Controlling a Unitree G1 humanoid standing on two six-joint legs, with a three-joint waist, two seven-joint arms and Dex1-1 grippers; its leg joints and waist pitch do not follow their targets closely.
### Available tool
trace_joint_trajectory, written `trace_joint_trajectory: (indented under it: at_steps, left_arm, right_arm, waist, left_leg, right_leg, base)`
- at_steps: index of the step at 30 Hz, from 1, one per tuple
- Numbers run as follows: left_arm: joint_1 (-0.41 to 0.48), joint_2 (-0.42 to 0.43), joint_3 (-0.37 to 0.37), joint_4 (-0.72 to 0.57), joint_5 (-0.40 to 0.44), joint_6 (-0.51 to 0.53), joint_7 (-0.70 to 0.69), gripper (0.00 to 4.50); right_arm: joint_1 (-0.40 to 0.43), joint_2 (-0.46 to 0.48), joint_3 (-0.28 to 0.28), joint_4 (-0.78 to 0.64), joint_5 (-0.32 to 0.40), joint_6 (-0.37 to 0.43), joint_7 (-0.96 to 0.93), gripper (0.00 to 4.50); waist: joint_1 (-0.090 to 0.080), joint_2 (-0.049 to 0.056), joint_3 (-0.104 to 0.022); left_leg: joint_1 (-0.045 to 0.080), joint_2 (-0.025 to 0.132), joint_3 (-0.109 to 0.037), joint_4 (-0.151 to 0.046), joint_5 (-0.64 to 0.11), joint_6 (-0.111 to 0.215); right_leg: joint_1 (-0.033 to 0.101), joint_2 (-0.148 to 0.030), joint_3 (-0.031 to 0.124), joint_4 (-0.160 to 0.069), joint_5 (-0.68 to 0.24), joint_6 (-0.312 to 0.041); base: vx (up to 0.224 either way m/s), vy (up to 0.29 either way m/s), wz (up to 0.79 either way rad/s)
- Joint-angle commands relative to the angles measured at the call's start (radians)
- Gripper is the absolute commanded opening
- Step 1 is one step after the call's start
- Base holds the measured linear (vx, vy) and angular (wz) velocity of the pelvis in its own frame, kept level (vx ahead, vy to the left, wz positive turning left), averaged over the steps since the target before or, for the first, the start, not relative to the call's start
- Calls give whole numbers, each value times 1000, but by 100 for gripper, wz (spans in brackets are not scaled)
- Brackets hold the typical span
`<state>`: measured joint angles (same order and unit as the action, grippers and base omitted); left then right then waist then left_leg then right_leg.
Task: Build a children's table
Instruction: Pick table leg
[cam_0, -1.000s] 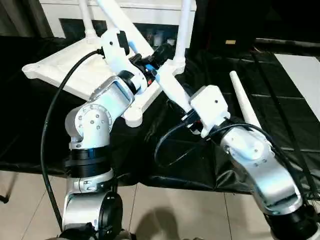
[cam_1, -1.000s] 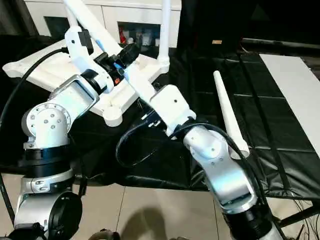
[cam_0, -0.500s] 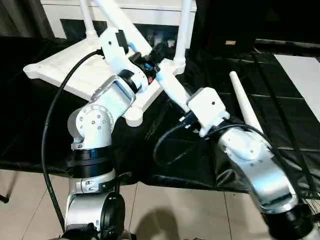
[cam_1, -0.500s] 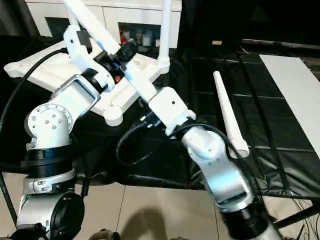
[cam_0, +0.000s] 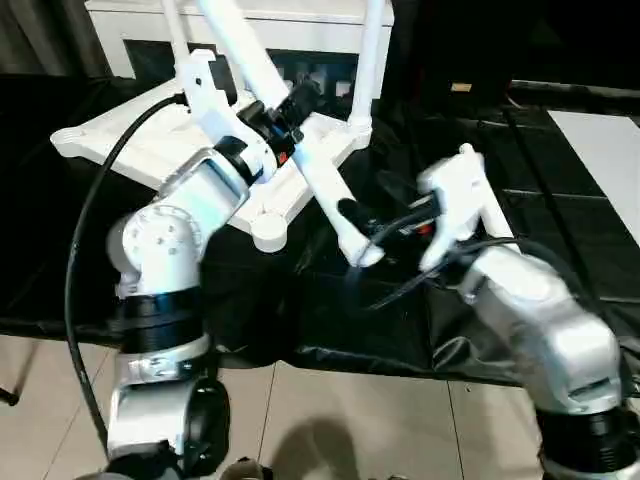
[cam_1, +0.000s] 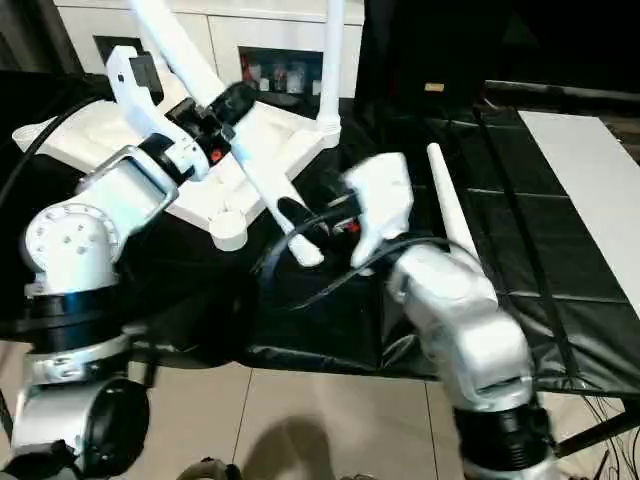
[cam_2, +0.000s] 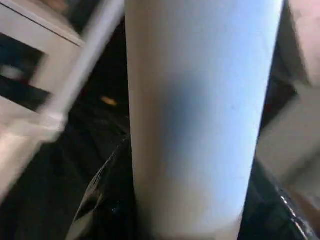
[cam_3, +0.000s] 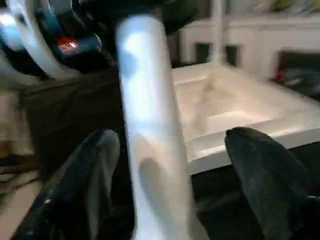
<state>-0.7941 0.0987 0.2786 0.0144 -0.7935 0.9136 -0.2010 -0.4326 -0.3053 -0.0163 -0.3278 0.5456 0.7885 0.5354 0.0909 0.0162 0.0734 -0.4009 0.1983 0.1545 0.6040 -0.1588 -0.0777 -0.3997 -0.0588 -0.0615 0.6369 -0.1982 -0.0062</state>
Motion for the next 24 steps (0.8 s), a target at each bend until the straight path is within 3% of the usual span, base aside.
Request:
trace_joint_trajectory:
  at_steps: [1,2,4,8,10,14,18,24]
  left_arm:
    - [-6,15,-17,-31,-27,35,-39,179]
    - [-9,37,-27,-32,-38,58,-73,179]
    - [-11,71,-50,-35,-52,89,-130,179]
    - [-12,115,-83,-41,-60,113,-199,179]
    - [-25,140,-81,-39,-104,144,-256,179]
    - [-35,152,-75,-48,-166,178,-328,179]
    - [-49,152,-61,-50,-256,217,-421,179]
    - [-48,165,-101,-53,-256,227,-477,179]
  right_arm:
    - [-18,-15,-35,-9,65,56,34,374]
    - [-38,-35,-62,12,126,130,62,374]
    - [-53,-65,-78,32,176,183,106,374]
    - [-77,-87,-107,57,231,226,133,374]
    - [-99,-100,-126,68,284,268,152,374]
    - [-113,-119,-114,70,304,304,177,374]
    - [-125,-110,-96,60,388,375,199,374]
    - [-114,-110,-2,36,359,381,220,374]
  waist:
    - [5,2,-79]
    - [5,2,-78]
    - [6,0,-80]
    - [10,1,-82]
    - [12,-3,-81]
    - [18,-1,-81]
    - [26,3,-81]
    - [27,2,-78]
  left_leg:
    - [22,14,0,-57,-146,5]
    - [20,15,1,-58,-143,2]
    - [20,13,1,-58,-131,3]
    - [22,15,1,-58,-121,-2]
    - [21,13,3,-57,-111,-7]
    - [20,15,5,-56,-104,-8]
    - [23,14,5,-57,-123,-10]
    - [22,16,3,-62,-141,-31]
  right_leg:
    - [56,-59,44,-81,-129,-160]
    - [56,-60,44,-80,-128,-161]
    - [58,-60,43,-80,-121,-167]
    - [57,-63,43,-79,-127,-172]
    - [58,-63,42,-78,-123,-182]
    - [56,-63,43,-76,-112,-188]
    - [56,-64,43,-78,-134,-194]
    - [54,-65,43,-82,-164,-166]
  base:
    - [0,0,0]
    - [0,0,0]
    - [0,0,0]
    - [0,0,0]
    - [0,0,0]
    - [0,0,0]
    - [0,0,0]
    - [0,0,0]
